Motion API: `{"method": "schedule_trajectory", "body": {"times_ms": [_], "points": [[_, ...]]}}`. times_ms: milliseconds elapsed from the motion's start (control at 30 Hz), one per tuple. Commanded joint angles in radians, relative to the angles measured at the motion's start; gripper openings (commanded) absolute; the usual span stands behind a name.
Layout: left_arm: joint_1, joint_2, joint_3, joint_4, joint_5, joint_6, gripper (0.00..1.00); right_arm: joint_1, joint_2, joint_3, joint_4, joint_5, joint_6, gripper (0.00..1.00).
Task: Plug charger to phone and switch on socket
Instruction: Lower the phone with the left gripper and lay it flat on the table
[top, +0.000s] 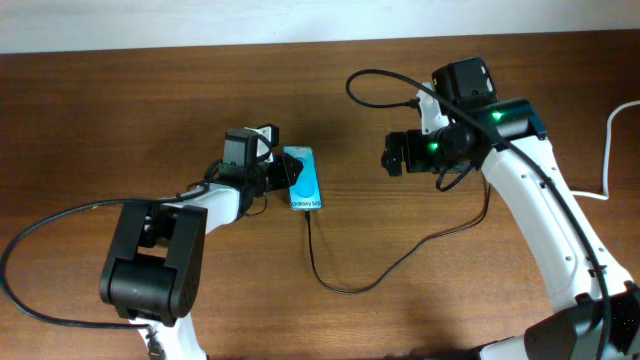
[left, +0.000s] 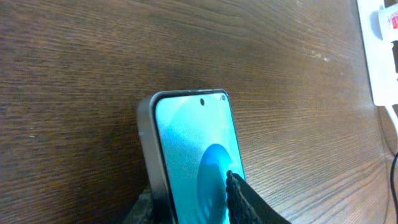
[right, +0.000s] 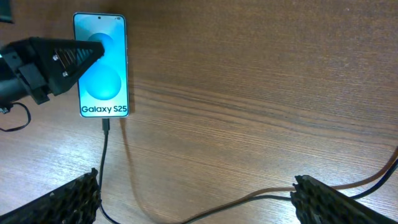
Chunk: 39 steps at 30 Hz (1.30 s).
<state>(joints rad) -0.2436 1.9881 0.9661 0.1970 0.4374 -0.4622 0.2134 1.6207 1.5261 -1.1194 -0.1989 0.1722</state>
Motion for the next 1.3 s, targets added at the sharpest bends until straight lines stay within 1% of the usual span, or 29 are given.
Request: {"method": "schedule_trajectory", "body": {"times_ms": [0, 300, 433, 500, 567, 667, 700, 733, 767, 800, 833, 900, 933, 967, 1000, 1067, 1167, 1267], "points": [[0.004, 0.041, -0.021, -0.023, -0.039, 0.03, 0.45, 0.004, 0.004, 0.01, 0.0, 0.013, -0.01, 0.98], [0.032, 0.041, 0.051, -0.018, -0.042, 0.014, 0.58, 0.004, 0.004, 0.01, -0.003, 0.013, -0.01, 0.98], [0.033, 0.041, 0.05, -0.058, -0.041, 0.007, 0.62, 0.004, 0.004, 0.01, -0.004, 0.013, -0.01, 0.98], [0.037, 0.041, 0.051, -0.061, -0.03, 0.007, 0.62, 0.004, 0.004, 0.01, -0.003, 0.013, -0.01, 0.98], [0.038, 0.041, 0.051, -0.068, 0.006, 0.003, 0.59, 0.004, 0.004, 0.01, -0.003, 0.013, -0.01, 0.98], [0.038, 0.041, 0.051, -0.122, 0.011, 0.003, 0.59, 0.004, 0.014, 0.003, -0.001, 0.024, -0.008, 0.98], [0.038, 0.041, 0.051, -0.137, 0.011, 0.003, 0.56, 0.004, 0.025, -0.011, 0.013, 0.025, -0.003, 0.99], [0.038, 0.041, 0.051, -0.143, 0.011, 0.003, 0.48, 0.004, 0.039, -0.032, 0.038, 0.026, 0.014, 1.0], [0.04, 0.04, 0.051, -0.142, 0.011, 0.003, 0.39, 0.004, 0.066, -0.063, 0.085, 0.023, 0.051, 0.9], [0.045, 0.04, 0.054, -0.143, 0.013, 0.003, 0.37, 0.004, 0.086, -0.071, 0.1, 0.021, 0.055, 0.8], [0.051, 0.037, 0.056, -0.151, 0.016, -0.003, 0.36, 0.004, 0.111, -0.073, 0.114, 0.013, 0.055, 0.66], [0.063, 0.024, 0.058, -0.158, 0.023, -0.019, 0.36, 0.005, 0.155, -0.073, 0.149, -0.005, 0.055, 0.51], [0.069, 0.01, 0.058, -0.158, 0.031, -0.019, 0.37, 0.005, 0.187, -0.073, 0.175, -0.017, 0.085, 0.33], [0.07, -0.011, 0.058, -0.16, 0.03, -0.018, 0.36, 0.005, 0.222, -0.075, 0.19, -0.042, 0.127, 0.18], [0.07, -0.032, 0.058, -0.162, 0.03, -0.018, 0.36, 0.008, 0.256, -0.077, 0.203, -0.075, 0.133, 0.09], [0.07, -0.06, 0.058, -0.166, 0.029, -0.016, 0.36, 0.019, 0.301, -0.078, 0.221, -0.117, 0.133, 0.06], [0.07, -0.111, 0.058, -0.178, 0.026, -0.013, 0.42, 0.077, 0.376, -0.079, 0.29, -0.142, 0.156, 0.04], [0.07, -0.141, 0.058, -0.204, 0.026, 0.047, 0.45, 0.13, 0.398, -0.079, 0.357, -0.14, 0.179, 0.04]]}}
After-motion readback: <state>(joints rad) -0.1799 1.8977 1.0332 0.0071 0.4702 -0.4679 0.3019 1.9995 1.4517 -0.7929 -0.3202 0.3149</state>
